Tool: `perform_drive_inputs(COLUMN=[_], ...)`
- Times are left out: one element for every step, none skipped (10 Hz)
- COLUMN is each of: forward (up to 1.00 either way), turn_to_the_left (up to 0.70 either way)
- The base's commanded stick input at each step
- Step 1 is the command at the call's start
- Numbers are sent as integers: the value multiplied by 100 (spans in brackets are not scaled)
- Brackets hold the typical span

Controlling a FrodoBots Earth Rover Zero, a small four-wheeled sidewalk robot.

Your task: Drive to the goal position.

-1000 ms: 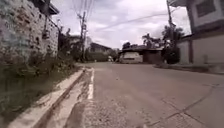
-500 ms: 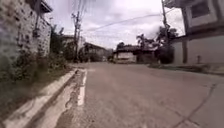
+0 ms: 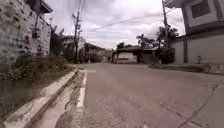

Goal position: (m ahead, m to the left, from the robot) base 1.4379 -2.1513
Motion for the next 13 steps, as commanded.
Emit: perform_drive_inputs(forward=[70, 70, 70, 70, 70, 70, 70, 70, 70, 70, 70, 70, 70], turn_to_the_left=[-34, -34, -33, -32, -31, -31, -31, -31, -32, -33, -33, -34, -34])
